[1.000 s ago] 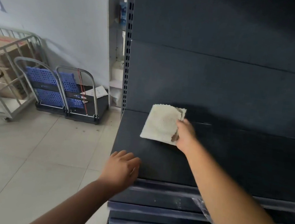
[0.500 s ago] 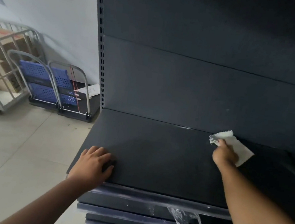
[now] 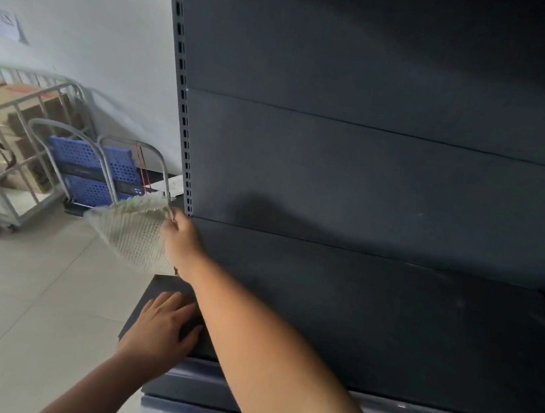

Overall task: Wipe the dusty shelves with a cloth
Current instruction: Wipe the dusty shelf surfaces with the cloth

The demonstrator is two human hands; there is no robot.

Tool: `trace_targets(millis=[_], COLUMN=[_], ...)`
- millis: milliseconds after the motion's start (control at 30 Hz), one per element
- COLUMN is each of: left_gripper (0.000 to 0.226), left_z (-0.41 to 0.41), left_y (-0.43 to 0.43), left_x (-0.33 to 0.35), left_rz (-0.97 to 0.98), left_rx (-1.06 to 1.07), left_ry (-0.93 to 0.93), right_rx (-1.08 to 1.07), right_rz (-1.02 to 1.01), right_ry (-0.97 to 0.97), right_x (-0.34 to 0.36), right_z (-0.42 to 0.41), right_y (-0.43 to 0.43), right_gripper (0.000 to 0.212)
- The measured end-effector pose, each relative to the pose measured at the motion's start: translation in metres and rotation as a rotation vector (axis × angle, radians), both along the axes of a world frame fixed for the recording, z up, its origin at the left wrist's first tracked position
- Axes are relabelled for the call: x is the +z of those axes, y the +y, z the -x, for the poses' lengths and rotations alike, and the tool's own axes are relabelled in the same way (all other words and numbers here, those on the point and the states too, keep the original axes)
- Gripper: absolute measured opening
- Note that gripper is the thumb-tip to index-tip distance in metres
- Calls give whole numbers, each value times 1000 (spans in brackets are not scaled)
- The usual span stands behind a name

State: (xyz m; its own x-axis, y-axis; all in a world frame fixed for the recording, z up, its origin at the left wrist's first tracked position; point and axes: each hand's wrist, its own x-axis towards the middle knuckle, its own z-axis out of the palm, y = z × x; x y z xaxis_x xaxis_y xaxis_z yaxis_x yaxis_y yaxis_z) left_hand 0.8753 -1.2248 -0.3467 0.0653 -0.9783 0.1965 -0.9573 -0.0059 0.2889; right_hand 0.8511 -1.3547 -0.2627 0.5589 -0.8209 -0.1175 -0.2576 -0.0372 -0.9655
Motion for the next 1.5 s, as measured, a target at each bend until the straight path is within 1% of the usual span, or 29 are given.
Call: trace_targets(millis=[67,167,267,333,400,500,600,733,800,900,967,1033,1067,1133,1167,1233,1300,1333,1367,1400,1500], left_gripper=[32,33,32,33,36,38,39,37,35,32,32,32,32,33,33,32,31,30,30,29,27], left_z=[1,1,1,7,22,59,105,156,171,182,182,178,175,171,169,165,157,154,150,146,136], left_y=[3,8,4,-6,-16,-31,-46,-65,-69,-69,-67,-65,-64,-64,-63,-62,-58,-56,-54,-52,-46], left_x=[1,3,10,16,17,15,15,15,13,10,7,6,6,5,5,5,6,7,8,9,13], left_rz=[-6,14,18,-21,-51,-32,-2,43,53,45,37,39,41,47,51,56,59,55,46,35,13], left_rx=[9,8,13,-9,-40,-85,-128,-183,-189,-184,-171,-153,-144,-130,-120,-95,-78,-77,-77,-76,-65], left_ry=[0,12,-57,-124,-141,-137,-130,-118,-114,-103,-98,-99,-101,-102,-98,-88,-94,-99,-101,-97,-76], right_rx=[-77,-311,-622,-870,-1079,-1304,-1422,-1479,-1406,-1216,-1088,-945,-912,-855,-778,-555,-220,-107,-51,-59,-250], right_rz=[-116,-144,-65,34,149,342,444,416,359,221,209,254,234,136,130,200,260,235,174,104,-83], right_ry=[-144,-248,-221,-178,-157,-45,131,352,479,616,658,692,629,371,302,321,375,341,266,183,-30], right_x=[6,-1,-9,-9,-7,3,11,-5,-24,-47,-59,-62,-64,-64,-66,-67,-58,-50,-42,-33,-19], right_z=[16,77,187,273,359,469,558,639,660,651,618,558,521,439,398,320,259,235,219,207,205], right_y=[-6,-34,-65,-75,-75,-58,-36,-30,-39,-68,-95,-118,-126,-126,-122,-107,-84,-75,-68,-63,-66], right_gripper=[21,18,20,24,25,28,32,35,37,37,34,32,29,25,26,30,31,33,34,35,38])
